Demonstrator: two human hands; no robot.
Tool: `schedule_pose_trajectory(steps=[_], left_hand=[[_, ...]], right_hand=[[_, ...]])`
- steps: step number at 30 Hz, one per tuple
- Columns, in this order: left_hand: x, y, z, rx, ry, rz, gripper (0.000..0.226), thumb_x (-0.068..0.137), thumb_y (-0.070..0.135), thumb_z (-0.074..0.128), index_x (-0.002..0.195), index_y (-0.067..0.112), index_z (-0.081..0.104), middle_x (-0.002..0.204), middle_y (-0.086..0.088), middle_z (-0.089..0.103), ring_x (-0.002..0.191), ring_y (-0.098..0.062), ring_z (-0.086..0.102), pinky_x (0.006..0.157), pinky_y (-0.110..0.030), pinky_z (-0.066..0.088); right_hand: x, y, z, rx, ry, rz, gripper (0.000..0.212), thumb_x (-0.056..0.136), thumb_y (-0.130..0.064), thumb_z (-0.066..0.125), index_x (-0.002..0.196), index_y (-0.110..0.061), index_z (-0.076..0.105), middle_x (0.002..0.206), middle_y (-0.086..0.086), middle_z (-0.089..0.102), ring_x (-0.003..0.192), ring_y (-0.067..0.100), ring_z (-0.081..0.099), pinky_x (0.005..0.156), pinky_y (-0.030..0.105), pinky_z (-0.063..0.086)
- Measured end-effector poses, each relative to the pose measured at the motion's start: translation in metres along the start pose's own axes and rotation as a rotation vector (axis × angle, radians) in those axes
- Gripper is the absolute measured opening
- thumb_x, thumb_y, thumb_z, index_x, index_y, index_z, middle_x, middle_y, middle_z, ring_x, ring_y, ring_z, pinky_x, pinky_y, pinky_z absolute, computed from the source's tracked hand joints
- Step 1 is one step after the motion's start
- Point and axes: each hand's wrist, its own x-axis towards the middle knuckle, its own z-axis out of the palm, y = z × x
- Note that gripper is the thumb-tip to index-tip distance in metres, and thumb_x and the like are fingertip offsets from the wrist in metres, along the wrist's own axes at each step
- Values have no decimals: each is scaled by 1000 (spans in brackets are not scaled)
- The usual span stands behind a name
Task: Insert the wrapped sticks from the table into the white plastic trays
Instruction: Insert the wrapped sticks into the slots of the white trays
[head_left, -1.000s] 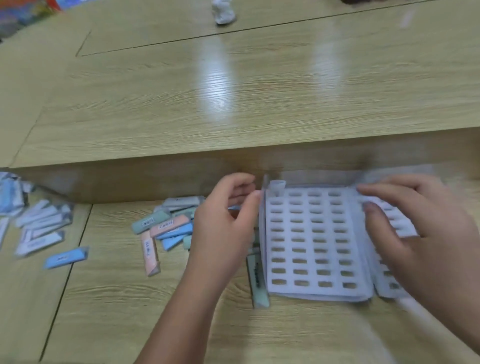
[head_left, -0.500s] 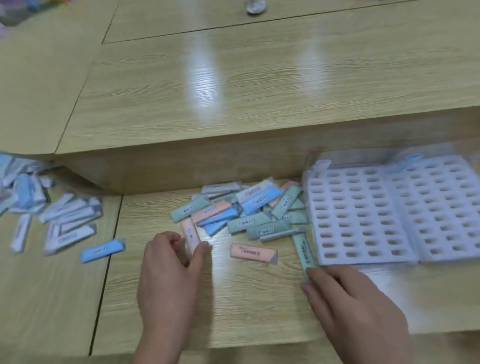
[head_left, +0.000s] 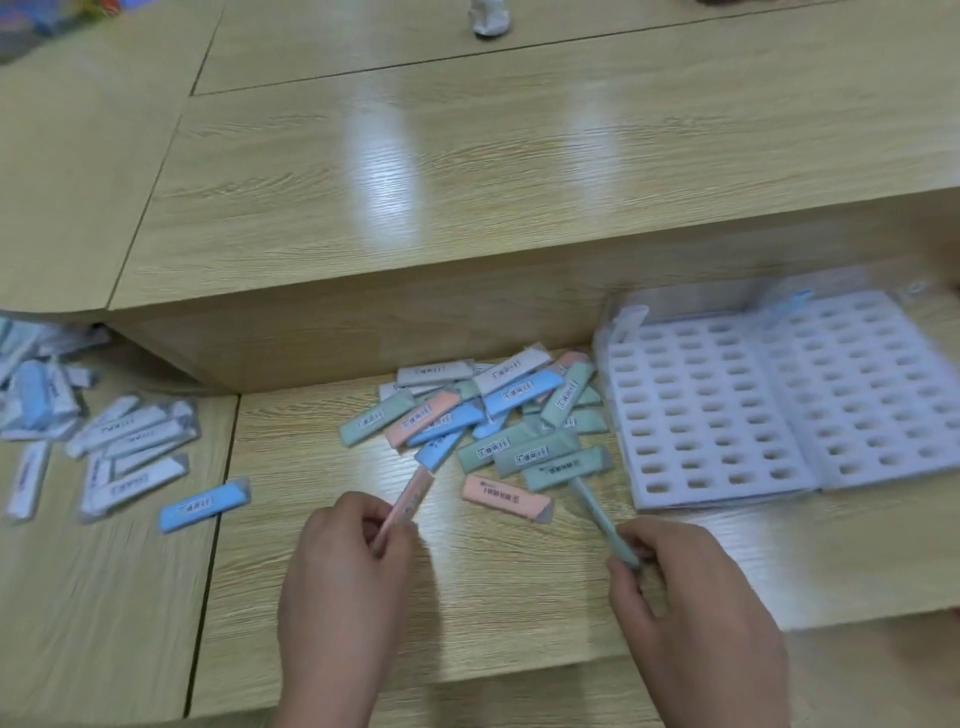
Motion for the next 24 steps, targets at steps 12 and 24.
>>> schedule_pose_trajectory(steps=[12, 24], left_hand=[[-21, 85, 5, -305, -28, 282, 16, 85, 26, 71, 83, 42, 71, 74, 12, 64, 65, -3, 61, 59, -8, 41], [3, 225, 85, -108, -16, 592, 20, 98, 31, 51, 110, 28, 67, 96, 19, 52, 85, 7, 52, 73, -6, 38]], right_hand=[[41, 38, -63, 663, 119, 159, 47, 74, -2, 83, 90, -45, 74, 88, -11, 69, 73, 3, 66, 69, 5, 50], [155, 155, -131, 710, 140, 179, 30, 74, -41, 68, 104, -39, 64, 98, -8, 69, 84, 11, 70, 73, 17, 56]])
